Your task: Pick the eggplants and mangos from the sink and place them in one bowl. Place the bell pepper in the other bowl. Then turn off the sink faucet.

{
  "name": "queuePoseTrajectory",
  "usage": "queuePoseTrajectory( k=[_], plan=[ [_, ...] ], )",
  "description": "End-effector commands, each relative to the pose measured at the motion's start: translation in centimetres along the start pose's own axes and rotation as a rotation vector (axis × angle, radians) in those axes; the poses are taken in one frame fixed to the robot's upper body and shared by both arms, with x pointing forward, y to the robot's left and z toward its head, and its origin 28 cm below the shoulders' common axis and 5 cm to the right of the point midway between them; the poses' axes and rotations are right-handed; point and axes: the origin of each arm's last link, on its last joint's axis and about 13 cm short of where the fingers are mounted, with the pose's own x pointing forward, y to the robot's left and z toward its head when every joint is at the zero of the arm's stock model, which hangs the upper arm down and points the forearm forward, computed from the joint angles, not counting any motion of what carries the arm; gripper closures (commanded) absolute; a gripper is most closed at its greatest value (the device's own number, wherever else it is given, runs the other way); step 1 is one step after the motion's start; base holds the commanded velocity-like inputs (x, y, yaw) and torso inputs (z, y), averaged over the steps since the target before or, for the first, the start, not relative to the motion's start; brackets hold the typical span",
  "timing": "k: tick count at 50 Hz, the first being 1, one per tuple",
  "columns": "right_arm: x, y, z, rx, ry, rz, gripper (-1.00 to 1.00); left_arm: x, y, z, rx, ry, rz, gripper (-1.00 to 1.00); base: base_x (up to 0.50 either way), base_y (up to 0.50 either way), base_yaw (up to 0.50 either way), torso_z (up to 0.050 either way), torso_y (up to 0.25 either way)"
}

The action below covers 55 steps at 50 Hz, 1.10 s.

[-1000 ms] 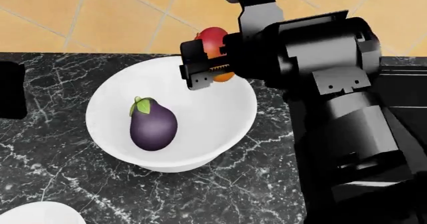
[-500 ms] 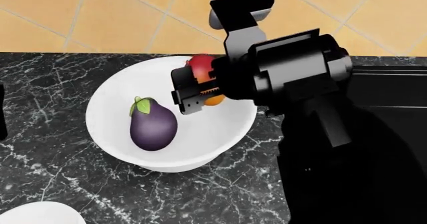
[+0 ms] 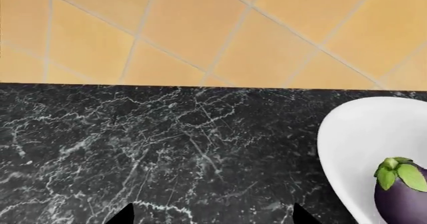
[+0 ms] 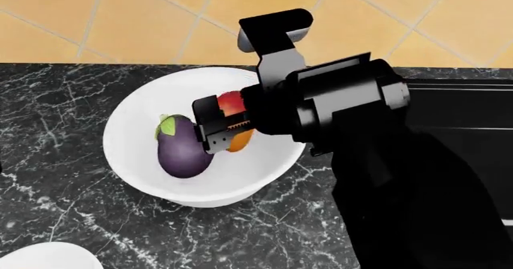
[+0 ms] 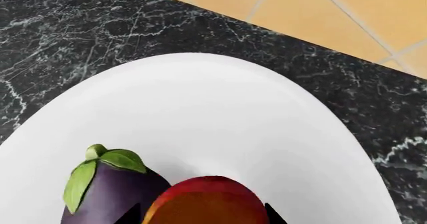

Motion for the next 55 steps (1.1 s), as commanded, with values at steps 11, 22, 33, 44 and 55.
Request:
queuePoseTrajectory(
  k=[11,22,33,44,55],
  plan=[
    [-1.0,0.5,2.5,-0.055,-0.089,-0.012,-1.00,0.2,0.2,0.5,0.002,-0.020,0.003,-1.00,0.00,0.00,0.00,0.000,0.000],
    [-7.1,-0.4,5.8,-0.109,-0.284,-0.189,-1.00,0.4,-0.2,0.8,0.001,-0.026,0.000,-1.00,0.00,0.00,0.00,0.000,0.000],
    [-14.3,1.0,-2.4,-0.010,-0.470,-0.384,-1.00,1.2,0.2,1.4,-0.002,-0.053,0.011,-1.00,0.00,0.00,0.00,0.000,0.000],
    [-17.2,3.0,-10.5,0.037,-0.634,-0.489,-1.00,1.4,0.1,0.9,0.002,-0.090,0.003,-1.00,0.00,0.00,0.00,0.000,0.000],
    [-17.4,3.5,-12.4,0.003,-0.527,-0.548,-1.00,0.7,0.0,-0.5,0.036,-0.101,0.013,-1.00,0.00,0.00,0.00,0.000,0.000]
  ],
)
